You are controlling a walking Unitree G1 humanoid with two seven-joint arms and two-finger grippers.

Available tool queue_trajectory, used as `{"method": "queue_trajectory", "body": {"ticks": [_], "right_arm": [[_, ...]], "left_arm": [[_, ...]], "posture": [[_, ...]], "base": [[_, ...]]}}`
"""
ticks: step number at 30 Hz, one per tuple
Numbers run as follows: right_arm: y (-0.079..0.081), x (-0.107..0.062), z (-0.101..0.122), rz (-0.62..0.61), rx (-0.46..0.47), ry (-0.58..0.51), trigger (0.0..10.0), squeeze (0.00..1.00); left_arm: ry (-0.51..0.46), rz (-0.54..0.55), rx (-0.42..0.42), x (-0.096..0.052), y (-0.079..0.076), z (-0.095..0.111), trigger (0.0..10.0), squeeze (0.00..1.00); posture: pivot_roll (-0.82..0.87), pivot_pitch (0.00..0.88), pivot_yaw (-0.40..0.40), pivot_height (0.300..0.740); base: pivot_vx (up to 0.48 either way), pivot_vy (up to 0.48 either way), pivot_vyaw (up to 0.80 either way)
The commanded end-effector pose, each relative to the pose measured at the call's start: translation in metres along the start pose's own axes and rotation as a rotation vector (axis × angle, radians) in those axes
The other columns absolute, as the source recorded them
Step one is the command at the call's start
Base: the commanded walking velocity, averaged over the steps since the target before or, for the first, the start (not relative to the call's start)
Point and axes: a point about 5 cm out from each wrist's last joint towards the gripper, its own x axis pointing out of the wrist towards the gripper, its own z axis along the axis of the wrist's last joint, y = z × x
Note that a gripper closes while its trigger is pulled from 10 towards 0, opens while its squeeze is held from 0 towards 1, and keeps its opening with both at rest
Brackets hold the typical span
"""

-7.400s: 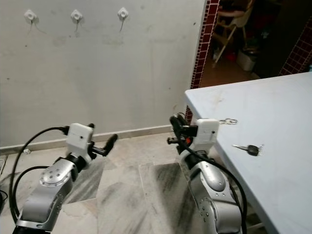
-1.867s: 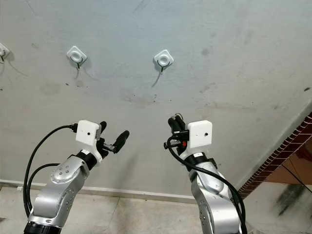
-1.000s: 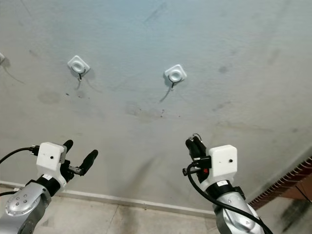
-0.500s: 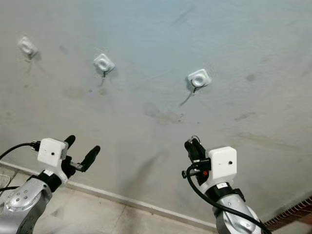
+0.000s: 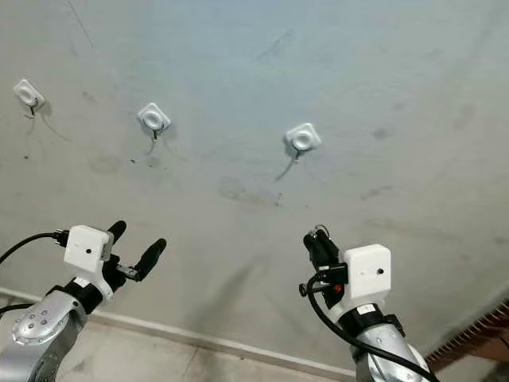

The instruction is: Hang keys on a hook

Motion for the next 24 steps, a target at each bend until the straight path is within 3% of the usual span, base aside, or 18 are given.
{"method": "queue_trajectory", "body": {"ticks": [1, 12, 20, 24], "right_arm": [[-0.003, -0.004, 0.003, -0.016, -0.006, -0.004, 10.0, 0.0], [-0.003, -0.004, 0.003, -0.022, -0.002, -0.004, 10.0, 0.0], [0.004, 0.0, 0.004, 0.003, 0.006, -0.009, 10.0, 0.0], [0.01, 0.005, 0.007, 0.033, 0.017, -0.027, 10.0, 0.0]], "left_arm": [[-0.007, -0.016, 0.008, 0.004, -0.003, 0.004, 10.0, 0.0], [-0.004, -0.011, -0.014, 0.006, -0.004, 0.004, 10.0, 0.0], [-0.046, 0.073, 0.134, -0.003, 0.005, 0.008, 10.0, 0.0], [-0.058, 0.073, 0.148, -0.008, 0.004, 0.011, 10.0, 0.0]], "posture": [[0.1, 0.0, -0.026, 0.74], [0.1, 0.0, -0.025, 0.74], [0.11, 0.0, -0.03, 0.74], [0.13, 0.0, -0.032, 0.74]], "base": [[0.281, 0.0, 0.0], [0.076, 0.0, 0.0], [0.0, 0.0, 0.0], [0.0, 0.0, 0.0]]}}
